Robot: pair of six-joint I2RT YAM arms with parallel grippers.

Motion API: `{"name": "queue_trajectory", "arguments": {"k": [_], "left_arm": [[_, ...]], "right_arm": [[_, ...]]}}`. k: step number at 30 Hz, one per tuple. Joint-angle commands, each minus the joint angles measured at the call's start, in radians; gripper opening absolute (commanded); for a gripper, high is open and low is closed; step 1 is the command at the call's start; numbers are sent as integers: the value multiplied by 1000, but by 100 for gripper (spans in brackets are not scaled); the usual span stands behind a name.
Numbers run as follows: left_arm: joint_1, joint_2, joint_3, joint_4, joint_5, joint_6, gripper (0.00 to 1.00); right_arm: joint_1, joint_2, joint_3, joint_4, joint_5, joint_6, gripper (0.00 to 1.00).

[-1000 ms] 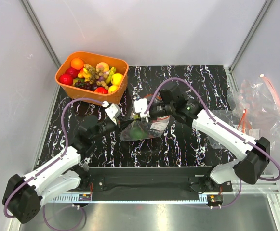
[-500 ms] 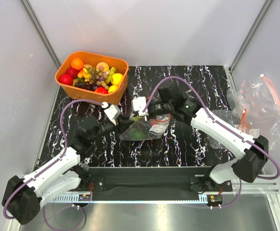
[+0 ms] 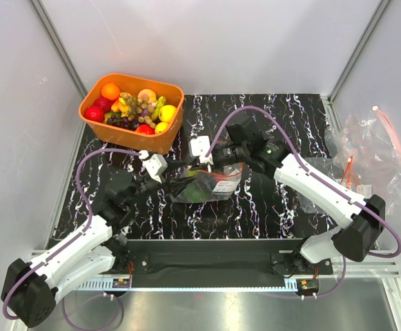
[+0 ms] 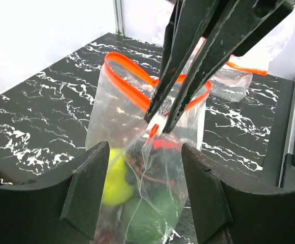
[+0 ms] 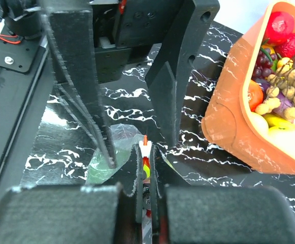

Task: Place the food in the zip-top bag and seal the zipper
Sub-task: Zip the zipper food storage bag at the center of the board.

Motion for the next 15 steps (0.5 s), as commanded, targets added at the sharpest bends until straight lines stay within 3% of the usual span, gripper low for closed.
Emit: {"name": "queue_trajectory", "arguments": {"k": [1, 4, 7, 8, 9, 15], "left_arm": [[4, 0, 8, 107, 41, -4, 60], [4, 14, 16, 108, 55, 2, 52], [4, 32, 31, 103, 64, 2, 33], [4, 35, 37, 101, 67, 2, 12], [4, 38, 40, 101, 67, -1, 3], [5, -6, 5, 95, -8, -4, 0]], "right_arm": [[10, -44, 44, 24, -64, 17, 0], [10, -45, 44, 29, -75, 22, 0], [11, -42, 47, 29, -90, 25, 0], [13, -44, 49, 26, -90, 20, 0], [11, -39, 50, 21, -84, 18, 0], [10, -33, 44, -13, -38, -3, 0]]}}
